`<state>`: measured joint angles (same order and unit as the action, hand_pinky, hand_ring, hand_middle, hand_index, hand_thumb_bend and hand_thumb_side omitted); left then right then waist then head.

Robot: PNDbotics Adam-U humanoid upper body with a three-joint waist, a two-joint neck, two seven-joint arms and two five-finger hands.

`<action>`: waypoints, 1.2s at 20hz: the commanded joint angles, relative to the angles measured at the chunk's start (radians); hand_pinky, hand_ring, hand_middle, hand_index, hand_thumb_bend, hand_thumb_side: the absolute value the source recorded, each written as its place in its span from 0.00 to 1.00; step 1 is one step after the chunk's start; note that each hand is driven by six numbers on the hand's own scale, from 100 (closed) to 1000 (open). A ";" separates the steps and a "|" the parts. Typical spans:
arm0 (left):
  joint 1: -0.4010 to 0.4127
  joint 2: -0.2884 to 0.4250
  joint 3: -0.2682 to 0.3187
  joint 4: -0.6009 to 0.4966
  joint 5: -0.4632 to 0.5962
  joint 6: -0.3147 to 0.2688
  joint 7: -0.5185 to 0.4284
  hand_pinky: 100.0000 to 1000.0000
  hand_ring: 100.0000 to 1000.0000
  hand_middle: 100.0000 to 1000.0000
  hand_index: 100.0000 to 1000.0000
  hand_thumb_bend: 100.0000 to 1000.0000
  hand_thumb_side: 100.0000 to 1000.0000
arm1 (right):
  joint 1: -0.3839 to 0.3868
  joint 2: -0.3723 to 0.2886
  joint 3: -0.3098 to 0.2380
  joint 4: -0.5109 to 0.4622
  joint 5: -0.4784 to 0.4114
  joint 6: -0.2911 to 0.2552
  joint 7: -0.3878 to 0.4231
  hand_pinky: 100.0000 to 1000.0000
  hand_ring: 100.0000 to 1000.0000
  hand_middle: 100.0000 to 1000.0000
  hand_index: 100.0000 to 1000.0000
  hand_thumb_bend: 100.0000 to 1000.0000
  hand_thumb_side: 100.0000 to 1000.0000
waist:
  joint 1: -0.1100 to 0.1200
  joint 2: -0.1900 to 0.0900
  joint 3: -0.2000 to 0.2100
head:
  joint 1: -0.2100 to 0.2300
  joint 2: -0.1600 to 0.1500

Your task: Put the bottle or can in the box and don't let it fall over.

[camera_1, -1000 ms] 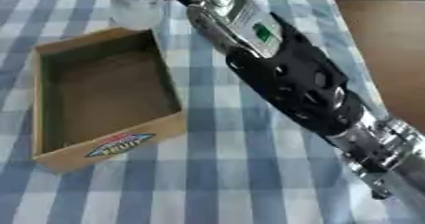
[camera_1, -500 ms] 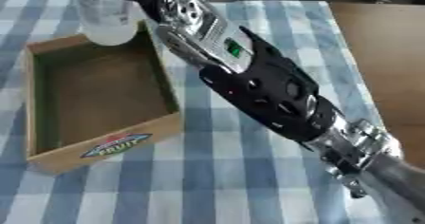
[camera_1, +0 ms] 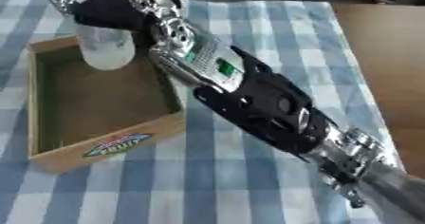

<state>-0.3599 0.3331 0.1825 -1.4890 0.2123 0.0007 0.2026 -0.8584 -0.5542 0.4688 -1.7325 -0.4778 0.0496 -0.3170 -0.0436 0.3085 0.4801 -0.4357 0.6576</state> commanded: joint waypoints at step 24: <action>0.022 0.041 0.045 0.072 0.026 -0.040 0.004 1.00 1.00 0.71 0.67 0.02 0.79 | 0.066 -0.010 0.042 0.038 0.239 0.034 0.230 0.85 0.86 0.96 0.77 0.25 0.08 | 0.009 -0.034 -0.032 | 0.038 0.010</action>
<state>-0.3336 0.3339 0.2145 -1.4058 0.2412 -0.0347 0.2050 -0.7804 -0.5431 0.5186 -1.6694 -0.2510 0.0789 -0.0972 -0.0431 0.2989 0.4467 -0.4022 0.6659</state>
